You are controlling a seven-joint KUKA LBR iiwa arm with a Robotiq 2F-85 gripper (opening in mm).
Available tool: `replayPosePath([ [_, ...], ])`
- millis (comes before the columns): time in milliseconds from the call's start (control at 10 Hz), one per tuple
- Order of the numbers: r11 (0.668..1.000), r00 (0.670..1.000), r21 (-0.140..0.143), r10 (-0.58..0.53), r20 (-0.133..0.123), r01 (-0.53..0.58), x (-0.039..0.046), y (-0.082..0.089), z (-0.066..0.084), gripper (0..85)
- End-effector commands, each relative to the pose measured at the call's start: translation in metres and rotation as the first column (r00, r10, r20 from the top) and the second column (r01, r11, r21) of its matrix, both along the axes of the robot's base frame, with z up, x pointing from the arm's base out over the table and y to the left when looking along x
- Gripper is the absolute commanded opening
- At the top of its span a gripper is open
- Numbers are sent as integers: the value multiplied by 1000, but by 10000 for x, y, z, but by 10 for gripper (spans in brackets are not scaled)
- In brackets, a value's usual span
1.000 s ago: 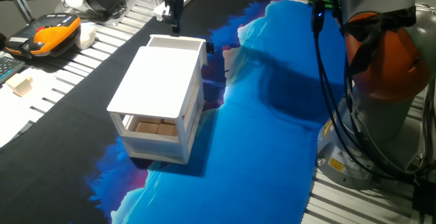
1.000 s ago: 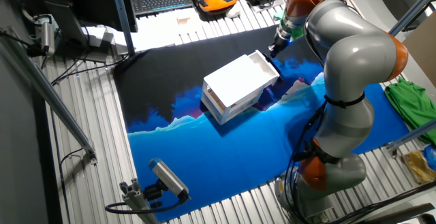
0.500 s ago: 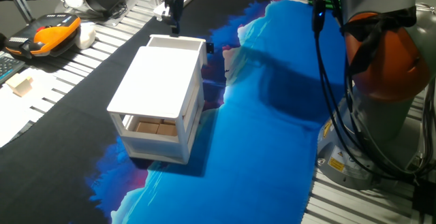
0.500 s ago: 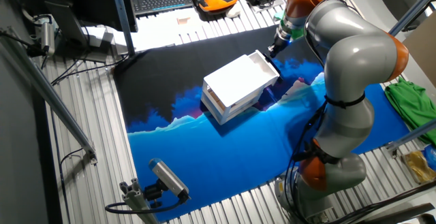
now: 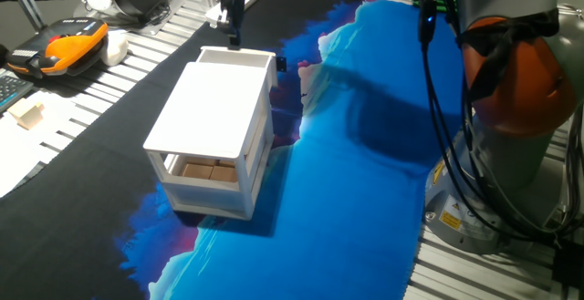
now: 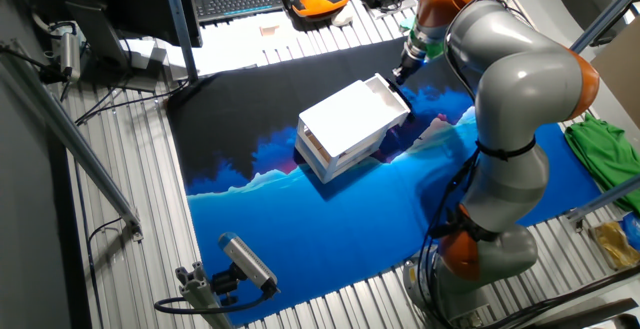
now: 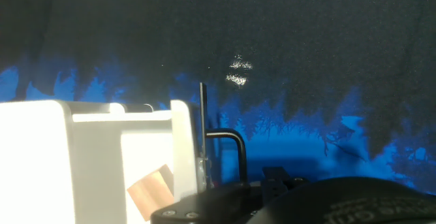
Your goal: Grasp the handle and close the drawer
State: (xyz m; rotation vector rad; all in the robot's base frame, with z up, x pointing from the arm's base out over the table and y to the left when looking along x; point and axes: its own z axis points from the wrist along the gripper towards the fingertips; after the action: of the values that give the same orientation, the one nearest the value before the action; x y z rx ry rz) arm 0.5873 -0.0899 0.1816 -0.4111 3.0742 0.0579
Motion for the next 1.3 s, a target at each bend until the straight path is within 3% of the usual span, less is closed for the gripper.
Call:
replayPosePath([
  [0, 1000, 1000, -4, 1, 2, -1, -1, -1, 0, 0],
  [400, 1000, 1000, -21, 0, -1, 0, -4, 1, 7, 0],
  [1200, 1000, 1000, -14, 12, 12, -12, -86, 28, -4, 0],
])
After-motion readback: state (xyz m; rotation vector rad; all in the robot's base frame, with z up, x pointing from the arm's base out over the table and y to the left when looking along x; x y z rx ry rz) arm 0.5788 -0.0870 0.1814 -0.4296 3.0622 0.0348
